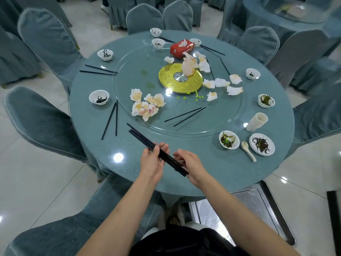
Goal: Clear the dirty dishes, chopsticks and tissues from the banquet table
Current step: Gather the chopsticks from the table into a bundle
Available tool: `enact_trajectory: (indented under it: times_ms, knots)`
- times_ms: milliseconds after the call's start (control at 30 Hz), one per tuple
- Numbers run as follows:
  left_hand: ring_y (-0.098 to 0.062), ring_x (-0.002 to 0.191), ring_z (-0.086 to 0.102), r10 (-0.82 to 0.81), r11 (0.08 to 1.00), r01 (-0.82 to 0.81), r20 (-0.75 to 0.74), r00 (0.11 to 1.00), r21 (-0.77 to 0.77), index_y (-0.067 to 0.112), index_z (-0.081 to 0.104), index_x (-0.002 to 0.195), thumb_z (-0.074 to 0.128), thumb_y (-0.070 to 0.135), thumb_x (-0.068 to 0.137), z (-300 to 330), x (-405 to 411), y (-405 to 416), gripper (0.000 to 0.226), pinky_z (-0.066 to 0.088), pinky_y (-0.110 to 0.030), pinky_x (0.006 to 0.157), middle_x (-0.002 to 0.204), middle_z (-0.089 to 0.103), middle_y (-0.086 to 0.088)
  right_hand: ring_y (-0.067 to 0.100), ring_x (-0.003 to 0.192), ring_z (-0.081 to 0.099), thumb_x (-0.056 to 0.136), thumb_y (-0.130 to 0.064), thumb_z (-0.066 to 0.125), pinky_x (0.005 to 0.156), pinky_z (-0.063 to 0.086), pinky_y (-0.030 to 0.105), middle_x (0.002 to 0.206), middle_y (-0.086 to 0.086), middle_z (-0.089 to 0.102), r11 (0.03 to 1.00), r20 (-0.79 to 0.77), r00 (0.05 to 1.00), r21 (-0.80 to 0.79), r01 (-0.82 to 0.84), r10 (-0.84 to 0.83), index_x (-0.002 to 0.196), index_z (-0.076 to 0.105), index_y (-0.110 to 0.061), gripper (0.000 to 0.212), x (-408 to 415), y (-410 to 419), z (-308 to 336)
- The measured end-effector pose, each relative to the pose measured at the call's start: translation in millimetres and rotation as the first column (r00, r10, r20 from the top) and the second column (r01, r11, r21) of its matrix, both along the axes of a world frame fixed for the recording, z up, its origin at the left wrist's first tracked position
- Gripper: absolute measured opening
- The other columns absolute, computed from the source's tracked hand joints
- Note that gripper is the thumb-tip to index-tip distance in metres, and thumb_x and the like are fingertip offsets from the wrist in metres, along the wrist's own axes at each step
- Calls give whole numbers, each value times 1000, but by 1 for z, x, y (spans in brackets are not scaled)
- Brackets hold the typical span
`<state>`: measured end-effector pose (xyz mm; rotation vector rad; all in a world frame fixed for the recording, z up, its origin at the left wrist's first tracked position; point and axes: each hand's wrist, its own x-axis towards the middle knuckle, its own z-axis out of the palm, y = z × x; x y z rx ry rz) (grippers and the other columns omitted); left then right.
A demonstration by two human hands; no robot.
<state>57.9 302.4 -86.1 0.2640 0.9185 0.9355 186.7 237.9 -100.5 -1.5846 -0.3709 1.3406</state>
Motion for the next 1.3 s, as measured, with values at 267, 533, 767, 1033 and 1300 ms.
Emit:
enact_trajectory:
  times_ms: [267, 533, 767, 1033, 1300]
  knots:
    - [-25, 103, 74, 36, 999, -38, 53, 998, 39, 8, 50, 114, 43, 5, 109, 3, -4, -2, 10, 56, -43, 99, 110, 68, -16, 23, 83, 63, 107, -38, 45, 74, 51, 37, 89, 7, 67, 951, -280, 910, -51, 306, -307, 100, 64, -10, 35, -19, 12, 13]
    - [-28, 106, 71, 43, 999, -43, 54, 998, -4, 7, 52, 122, 41, 1, 108, -2, -3, 5, 18, 57, -43, 93, 106, 66, -16, 23, 81, 63, 106, -38, 45, 77, 53, 36, 90, 7, 68, 916, -328, 858, -68, 396, -395, 101, 66, -10, 35, -14, 30, 9]
    - [-30, 106, 71, 67, 998, -67, -10, 998, -19, 9, 46, 116, 40, 0, 108, -14, 11, 30, 14, 58, -45, 91, 105, 65, -17, 21, 77, 62, 107, -36, 45, 77, 52, 35, 85, 5, 68, 936, -348, 869, -96, 339, -351, 97, 66, -11, 33, 3, 62, -8]
    - [-30, 99, 73, 96, 995, -97, -112, 989, -2, 10, 47, 113, 42, -3, 107, -17, 53, 78, 16, 55, -52, 96, 98, 68, -16, 19, 65, 58, 101, -13, 53, 60, 46, 29, 80, 7, 62, 959, -191, 939, -51, 280, -284, 96, 62, -7, 12, 72, 131, -25]
    - [-29, 97, 74, 106, 992, -115, -163, 981, -47, 10, 46, 121, 43, -4, 106, -21, 78, 112, 21, 61, -45, 87, 113, 63, -20, 20, 83, 63, 94, 2, 55, 76, 49, 28, 91, 5, 69, 996, 440, 894, -64, -64, 85, 92, 68, -15, 21, 150, 196, -78]
